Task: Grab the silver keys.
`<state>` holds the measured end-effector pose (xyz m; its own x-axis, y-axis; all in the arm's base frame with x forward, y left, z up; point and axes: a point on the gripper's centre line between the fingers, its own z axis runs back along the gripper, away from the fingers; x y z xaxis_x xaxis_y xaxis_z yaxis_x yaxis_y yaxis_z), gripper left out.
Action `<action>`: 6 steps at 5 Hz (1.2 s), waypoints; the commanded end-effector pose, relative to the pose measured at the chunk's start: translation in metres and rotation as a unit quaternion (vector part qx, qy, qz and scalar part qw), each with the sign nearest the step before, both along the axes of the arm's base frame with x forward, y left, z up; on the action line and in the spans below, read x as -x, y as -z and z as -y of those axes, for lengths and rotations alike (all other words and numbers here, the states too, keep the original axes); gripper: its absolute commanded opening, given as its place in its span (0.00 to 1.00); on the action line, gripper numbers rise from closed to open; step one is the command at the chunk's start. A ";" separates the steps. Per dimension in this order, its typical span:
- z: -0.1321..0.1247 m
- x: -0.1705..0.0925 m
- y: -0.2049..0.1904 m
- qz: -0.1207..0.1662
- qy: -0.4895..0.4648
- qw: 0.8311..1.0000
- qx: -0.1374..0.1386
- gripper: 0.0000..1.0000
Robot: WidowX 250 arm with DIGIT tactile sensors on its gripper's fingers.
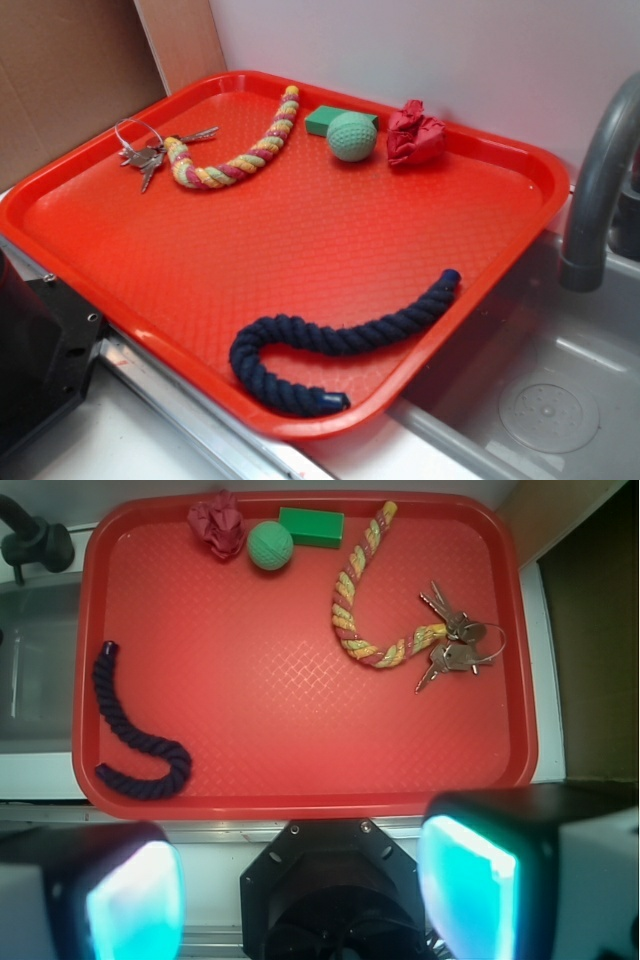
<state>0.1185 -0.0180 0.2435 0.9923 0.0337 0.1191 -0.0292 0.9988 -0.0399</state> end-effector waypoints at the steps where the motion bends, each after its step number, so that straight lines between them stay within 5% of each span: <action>1: 0.000 0.000 0.000 0.000 0.000 1.000 0.000 1.00; 2: -0.050 -0.032 0.032 0.008 -0.125 0.992 -0.011 1.00; 3: -0.106 -0.054 0.063 0.062 -0.222 0.973 -0.019 1.00; 4: -0.140 -0.057 0.108 0.084 -0.300 0.950 -0.034 1.00; 6: -0.153 -0.045 0.176 0.070 -0.290 0.953 -0.044 1.00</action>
